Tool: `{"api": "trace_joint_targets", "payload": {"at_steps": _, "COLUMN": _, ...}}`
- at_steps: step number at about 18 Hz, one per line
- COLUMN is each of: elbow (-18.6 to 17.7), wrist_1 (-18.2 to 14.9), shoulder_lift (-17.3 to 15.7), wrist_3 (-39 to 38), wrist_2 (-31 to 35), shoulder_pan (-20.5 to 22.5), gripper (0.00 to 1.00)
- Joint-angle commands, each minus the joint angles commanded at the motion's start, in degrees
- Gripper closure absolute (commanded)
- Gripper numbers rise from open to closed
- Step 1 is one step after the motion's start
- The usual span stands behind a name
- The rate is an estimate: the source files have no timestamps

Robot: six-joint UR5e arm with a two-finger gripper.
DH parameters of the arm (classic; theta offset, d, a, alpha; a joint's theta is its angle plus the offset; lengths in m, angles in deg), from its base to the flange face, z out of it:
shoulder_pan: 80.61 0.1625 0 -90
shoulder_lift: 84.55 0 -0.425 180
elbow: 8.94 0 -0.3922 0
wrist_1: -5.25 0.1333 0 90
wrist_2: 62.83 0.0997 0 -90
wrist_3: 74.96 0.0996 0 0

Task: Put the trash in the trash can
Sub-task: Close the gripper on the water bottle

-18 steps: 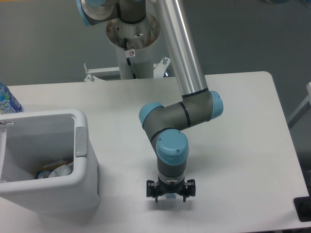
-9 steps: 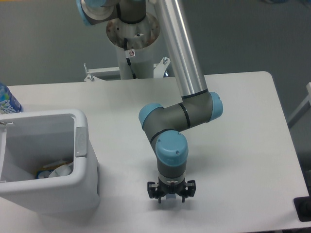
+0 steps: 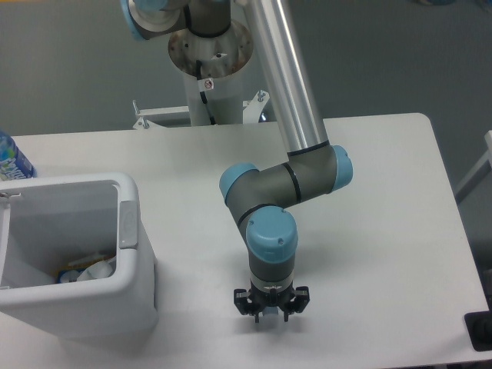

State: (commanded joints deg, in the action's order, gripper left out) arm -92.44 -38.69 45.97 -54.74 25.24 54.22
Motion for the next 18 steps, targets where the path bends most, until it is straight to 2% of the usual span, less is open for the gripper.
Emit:
{"api": "trace_joint_targets", "payload": {"at_steps": 6, "elbow": -0.1, "wrist_1": 0.0, "shoulder_lift": 0.0, "wrist_3": 0.0, "wrist_2": 0.0, "shoulder_pan": 0.0, "gripper": 0.52}}
{"api": "trace_joint_targets", "payload": {"at_steps": 18, "elbow": 0.0, "wrist_1": 0.0, "shoulder_lift": -0.1, "wrist_3": -0.5, "wrist_2": 0.1, "shoulder_pan": -0.1, "gripper": 0.61}}
